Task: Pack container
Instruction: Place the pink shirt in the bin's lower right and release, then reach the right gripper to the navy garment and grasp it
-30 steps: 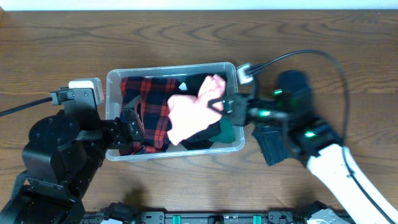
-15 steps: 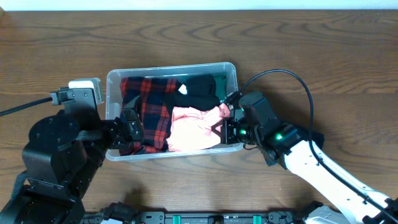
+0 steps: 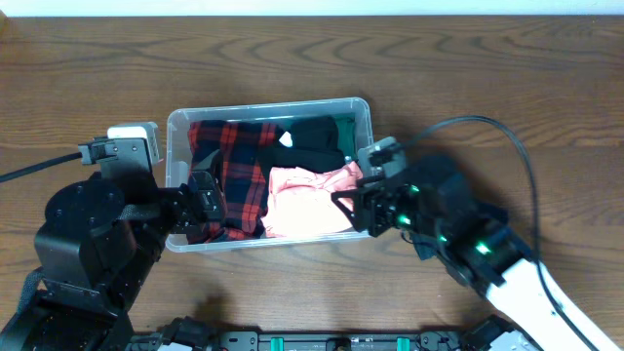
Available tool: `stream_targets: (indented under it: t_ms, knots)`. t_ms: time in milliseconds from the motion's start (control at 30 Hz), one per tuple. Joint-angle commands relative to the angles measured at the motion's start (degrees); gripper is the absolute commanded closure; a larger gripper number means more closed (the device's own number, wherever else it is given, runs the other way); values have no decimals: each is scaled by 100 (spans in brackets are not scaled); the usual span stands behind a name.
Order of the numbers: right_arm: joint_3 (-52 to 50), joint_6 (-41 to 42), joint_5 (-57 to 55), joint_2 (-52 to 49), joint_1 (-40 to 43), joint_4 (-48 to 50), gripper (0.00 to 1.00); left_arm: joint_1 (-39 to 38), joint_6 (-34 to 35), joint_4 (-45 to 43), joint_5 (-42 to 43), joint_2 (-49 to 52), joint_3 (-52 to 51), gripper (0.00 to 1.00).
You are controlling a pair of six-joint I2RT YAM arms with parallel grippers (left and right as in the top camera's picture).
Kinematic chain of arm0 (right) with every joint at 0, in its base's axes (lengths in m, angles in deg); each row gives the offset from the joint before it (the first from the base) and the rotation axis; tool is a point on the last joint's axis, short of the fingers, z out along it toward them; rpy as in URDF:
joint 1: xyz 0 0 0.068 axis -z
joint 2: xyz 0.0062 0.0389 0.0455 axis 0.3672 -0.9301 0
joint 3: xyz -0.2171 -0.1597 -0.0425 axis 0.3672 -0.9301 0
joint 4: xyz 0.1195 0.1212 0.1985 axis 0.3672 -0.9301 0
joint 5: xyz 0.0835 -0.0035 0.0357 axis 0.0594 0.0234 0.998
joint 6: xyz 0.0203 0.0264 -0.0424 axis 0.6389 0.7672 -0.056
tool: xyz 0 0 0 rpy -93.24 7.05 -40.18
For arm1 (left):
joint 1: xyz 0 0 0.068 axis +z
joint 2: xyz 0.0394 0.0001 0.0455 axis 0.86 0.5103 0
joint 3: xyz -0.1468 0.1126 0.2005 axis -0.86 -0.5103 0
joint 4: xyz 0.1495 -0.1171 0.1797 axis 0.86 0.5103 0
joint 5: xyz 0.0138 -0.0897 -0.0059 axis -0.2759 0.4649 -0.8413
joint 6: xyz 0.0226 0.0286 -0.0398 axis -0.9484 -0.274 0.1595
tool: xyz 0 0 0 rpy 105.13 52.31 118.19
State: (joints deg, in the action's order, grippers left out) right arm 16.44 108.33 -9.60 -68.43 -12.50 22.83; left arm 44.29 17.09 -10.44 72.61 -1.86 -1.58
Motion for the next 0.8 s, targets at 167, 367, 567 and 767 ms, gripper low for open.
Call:
stream_targets:
  t_ms: [167,367,567,767]
  knots:
    - [136,372,-1554,1235,1565,-1025,22,35,-74,0,-46,0,59,2]
    - [136,769,-1473,1169,3375,-2133,2,35,-74,0,-46,0,59,2]
    - [107,573,-835,415,5005,-2826,1,35,-74,0,-48,0,59,2]
    - [103,-339,-352,-809,5971,-2841,1,35,-74,0,-46,0,59,2]
